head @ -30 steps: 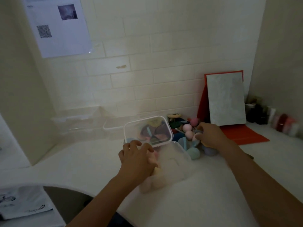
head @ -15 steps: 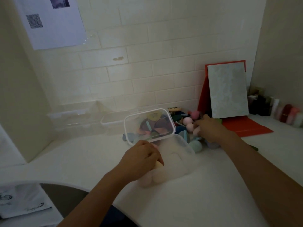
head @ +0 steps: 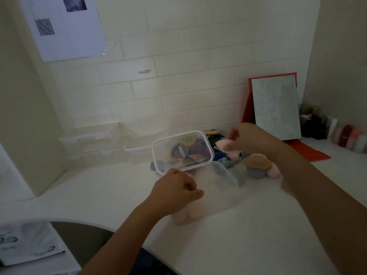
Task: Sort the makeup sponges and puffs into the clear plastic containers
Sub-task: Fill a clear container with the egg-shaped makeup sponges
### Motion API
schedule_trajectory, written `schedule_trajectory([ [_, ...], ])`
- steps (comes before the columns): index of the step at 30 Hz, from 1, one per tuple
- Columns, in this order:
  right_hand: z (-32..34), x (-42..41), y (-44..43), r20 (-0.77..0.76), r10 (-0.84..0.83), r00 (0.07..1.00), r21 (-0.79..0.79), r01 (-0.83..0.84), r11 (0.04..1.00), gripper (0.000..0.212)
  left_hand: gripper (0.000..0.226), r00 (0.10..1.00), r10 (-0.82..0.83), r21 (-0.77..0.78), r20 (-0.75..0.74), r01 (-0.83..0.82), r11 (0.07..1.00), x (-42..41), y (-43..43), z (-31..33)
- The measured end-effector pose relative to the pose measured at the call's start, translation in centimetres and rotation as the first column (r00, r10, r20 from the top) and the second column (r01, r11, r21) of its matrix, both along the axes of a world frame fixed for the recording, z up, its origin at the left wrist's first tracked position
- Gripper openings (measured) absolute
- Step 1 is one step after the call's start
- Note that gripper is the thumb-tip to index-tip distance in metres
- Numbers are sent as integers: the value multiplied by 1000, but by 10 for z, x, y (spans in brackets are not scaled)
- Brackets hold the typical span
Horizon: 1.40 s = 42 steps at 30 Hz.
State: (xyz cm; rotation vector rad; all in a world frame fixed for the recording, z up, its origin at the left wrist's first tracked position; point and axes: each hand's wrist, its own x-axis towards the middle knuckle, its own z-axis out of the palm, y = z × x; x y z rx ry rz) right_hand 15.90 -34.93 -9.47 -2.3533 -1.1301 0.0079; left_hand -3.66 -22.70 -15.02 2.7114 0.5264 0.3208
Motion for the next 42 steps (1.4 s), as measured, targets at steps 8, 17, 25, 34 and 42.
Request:
schedule_trajectory([
  [8,-12,-38,22,-68,255,965,-88,-260,962,25,17,1000,-17,12,-3,17,1000,3,0,2],
  [17,-26,-55,30,-64,296,953,-266,-302,915,30,20,994,-84,22,-76,86,996,6,5,6],
  [25,-43,-65,50,189,283,940,-277,-226,934,15,20,984,-176,-15,-17,176,984,3,11,9],
  [34,-17,-44,22,-61,269,961,-36,-272,962,3,30,982,-154,77,-106,163,984,5,14,2],
  [42,-18,28,-26,271,-316,909,-147,364,920,20,30,978,-171,117,-118,185,976,5,15,0],
])
